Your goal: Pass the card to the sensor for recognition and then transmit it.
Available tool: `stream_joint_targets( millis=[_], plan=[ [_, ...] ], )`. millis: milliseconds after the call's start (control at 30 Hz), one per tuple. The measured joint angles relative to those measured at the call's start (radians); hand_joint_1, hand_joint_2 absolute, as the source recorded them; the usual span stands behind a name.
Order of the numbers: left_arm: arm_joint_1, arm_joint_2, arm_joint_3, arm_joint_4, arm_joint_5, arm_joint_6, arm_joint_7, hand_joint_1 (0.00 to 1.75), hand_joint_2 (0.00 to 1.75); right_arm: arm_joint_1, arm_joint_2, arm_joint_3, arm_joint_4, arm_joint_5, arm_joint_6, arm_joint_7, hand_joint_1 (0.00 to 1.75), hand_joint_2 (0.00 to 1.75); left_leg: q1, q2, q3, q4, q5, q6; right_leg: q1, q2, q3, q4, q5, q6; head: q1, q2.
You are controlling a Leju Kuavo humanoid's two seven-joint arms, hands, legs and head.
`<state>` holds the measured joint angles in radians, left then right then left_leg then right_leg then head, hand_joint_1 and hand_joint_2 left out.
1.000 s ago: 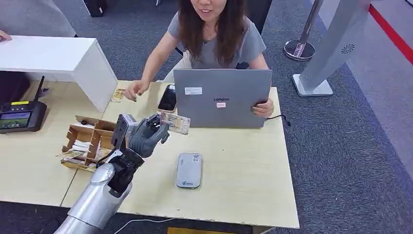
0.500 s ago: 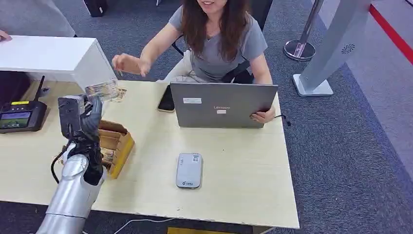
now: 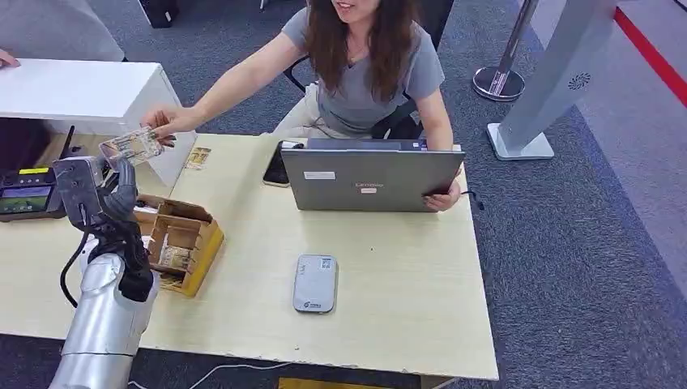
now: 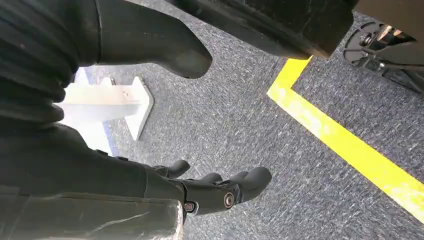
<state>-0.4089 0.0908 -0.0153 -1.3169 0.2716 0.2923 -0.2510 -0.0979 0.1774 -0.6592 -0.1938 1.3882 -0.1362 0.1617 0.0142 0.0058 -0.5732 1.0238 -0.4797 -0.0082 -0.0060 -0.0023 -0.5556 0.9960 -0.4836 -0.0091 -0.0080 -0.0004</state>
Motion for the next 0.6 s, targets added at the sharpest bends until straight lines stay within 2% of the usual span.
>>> stream_joint_targets(
  millis=[300, 333, 367, 600],
  plan=[
    [-0.02, -0.008, 0.015, 0.03, 0.0, -0.028, 0.004, 1.75, 1.75, 0.0, 0.0, -0.003, 0.0, 0.0, 0.001, 0.003, 0.0, 1.75, 0.0, 0.001, 0.0, 0.0, 0.0, 0.0, 0.0, 0.001, 0.0, 0.0, 0.0, 0.0, 0.0, 0.0],
    [-0.02, -0.008, 0.015, 0.031, 0.0, -0.029, 0.004, 1.38, 1.75, 0.0, 0.0, -0.003, 0.0, -0.001, 0.001, 0.003, 0.0, 1.75, 0.0, 0.001, 0.0, 0.0, 0.0, 0.0, 0.0, 0.001, 0.0, 0.0, 0.0, 0.0, 0.0, 0.0],
    [-0.02, -0.009, 0.015, 0.033, 0.0, -0.029, 0.004, 0.03, 1.75, 0.0, 0.0, -0.003, 0.0, -0.001, 0.001, 0.003, 0.0, 1.75, 0.0, 0.001, 0.0, 0.0, 0.0, 0.0, 0.0, 0.001, 0.0, 0.0, 0.0, 0.0, 0.0, 0.0],
    [-0.025, -0.01, 0.016, 0.045, -0.004, -0.029, 0.006, 0.0, 1.75, -0.001, 0.0, -0.005, 0.0, -0.002, 0.002, 0.003, 0.0, 1.75, 0.0, 0.0, 0.0, 0.0, 0.0, 0.0, 0.0, 0.0, 0.0, 0.0, 0.0, 0.0, 0.0, 0.0]
  ],
)
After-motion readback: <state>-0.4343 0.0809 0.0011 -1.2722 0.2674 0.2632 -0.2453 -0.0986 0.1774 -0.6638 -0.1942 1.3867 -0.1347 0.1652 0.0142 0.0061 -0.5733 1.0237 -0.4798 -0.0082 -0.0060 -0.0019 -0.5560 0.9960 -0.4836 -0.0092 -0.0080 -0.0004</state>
